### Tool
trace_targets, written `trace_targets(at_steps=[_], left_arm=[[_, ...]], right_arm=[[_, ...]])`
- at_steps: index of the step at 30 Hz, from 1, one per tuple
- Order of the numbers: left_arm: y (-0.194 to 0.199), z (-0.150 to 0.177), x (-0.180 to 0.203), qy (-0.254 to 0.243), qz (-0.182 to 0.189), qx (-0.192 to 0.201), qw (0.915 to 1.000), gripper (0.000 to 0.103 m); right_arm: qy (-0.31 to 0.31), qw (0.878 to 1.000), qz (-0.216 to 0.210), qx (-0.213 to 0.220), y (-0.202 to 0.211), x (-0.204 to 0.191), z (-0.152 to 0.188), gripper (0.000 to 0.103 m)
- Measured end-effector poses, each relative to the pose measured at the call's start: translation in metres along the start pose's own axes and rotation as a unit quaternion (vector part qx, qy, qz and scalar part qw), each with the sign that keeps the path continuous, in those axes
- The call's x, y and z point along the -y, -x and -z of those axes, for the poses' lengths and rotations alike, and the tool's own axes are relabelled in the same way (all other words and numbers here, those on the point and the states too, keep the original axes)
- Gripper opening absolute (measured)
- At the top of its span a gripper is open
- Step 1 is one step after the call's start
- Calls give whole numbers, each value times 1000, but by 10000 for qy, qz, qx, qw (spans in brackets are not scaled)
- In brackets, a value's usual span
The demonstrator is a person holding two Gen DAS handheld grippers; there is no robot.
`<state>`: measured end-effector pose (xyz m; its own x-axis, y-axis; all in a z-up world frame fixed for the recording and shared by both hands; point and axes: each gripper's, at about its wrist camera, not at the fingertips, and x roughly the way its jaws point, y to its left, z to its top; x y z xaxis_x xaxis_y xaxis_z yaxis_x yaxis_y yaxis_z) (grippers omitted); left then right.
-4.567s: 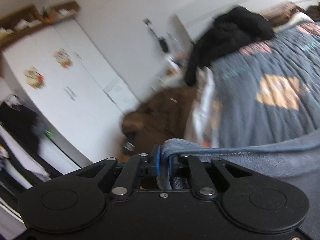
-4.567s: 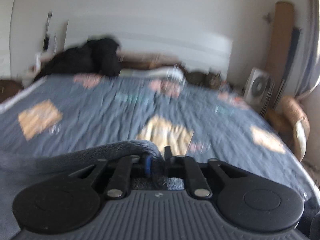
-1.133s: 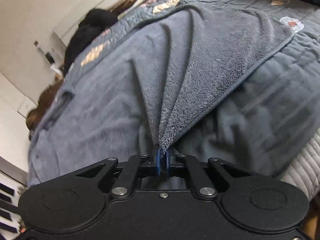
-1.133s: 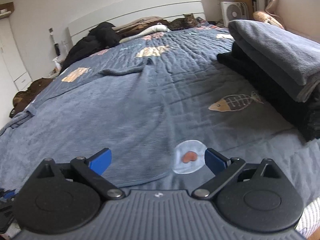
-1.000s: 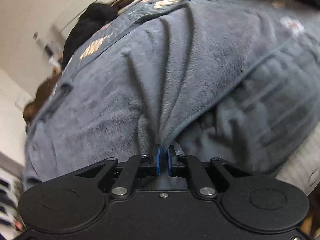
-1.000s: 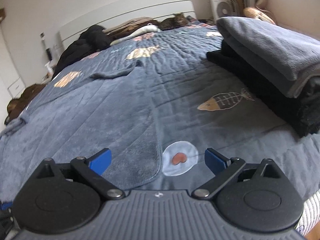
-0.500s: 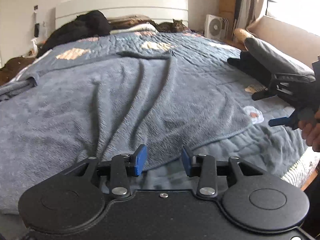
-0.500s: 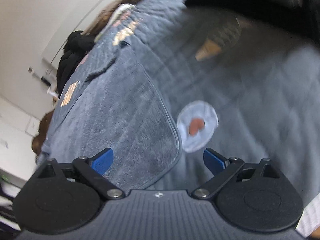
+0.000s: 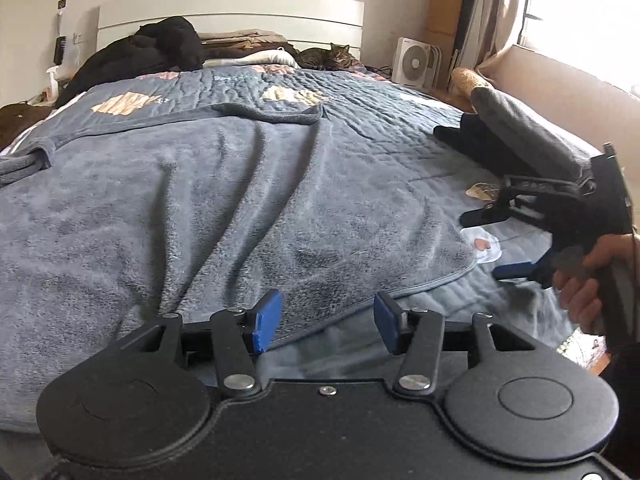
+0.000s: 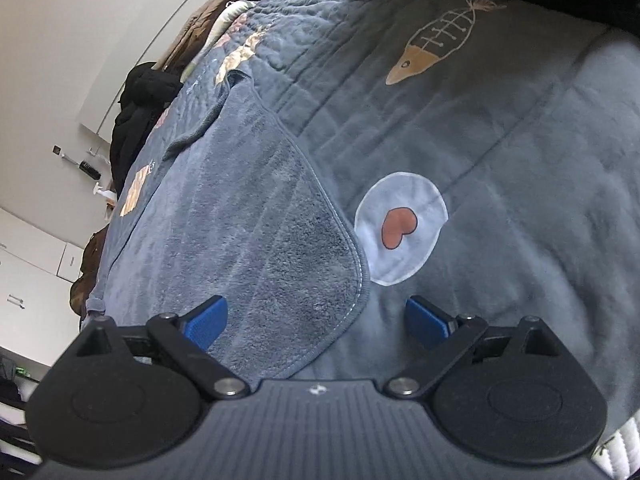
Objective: Fold clothes
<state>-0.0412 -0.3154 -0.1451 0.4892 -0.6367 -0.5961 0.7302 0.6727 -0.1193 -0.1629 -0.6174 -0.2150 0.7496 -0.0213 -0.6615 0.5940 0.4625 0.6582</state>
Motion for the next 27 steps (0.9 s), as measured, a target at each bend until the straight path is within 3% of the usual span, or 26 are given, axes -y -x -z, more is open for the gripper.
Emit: trace_targets(at_steps=[6,18,25,26,27], left_arm=[[3,-1,3,6,97,41,9999,55],[5,-5,-2,147,152,62,9998,57],[4,-6,1,70,218,59,9997,59],[4,-6,2,52,210,52,9998,61],[4,-6,2,43,202,45,9998,61]], right_arm=[[-58,9995,-305,-78,-13,1,-6,85],[-263,9991,-280,-192,-14,10,-9,84],[-437,9985,-330,62,-19,14,-8,84],[-460,9984,-320,86,-19,15,-8,82],[-486,9983,-292,101,-19,16,-8,72]])
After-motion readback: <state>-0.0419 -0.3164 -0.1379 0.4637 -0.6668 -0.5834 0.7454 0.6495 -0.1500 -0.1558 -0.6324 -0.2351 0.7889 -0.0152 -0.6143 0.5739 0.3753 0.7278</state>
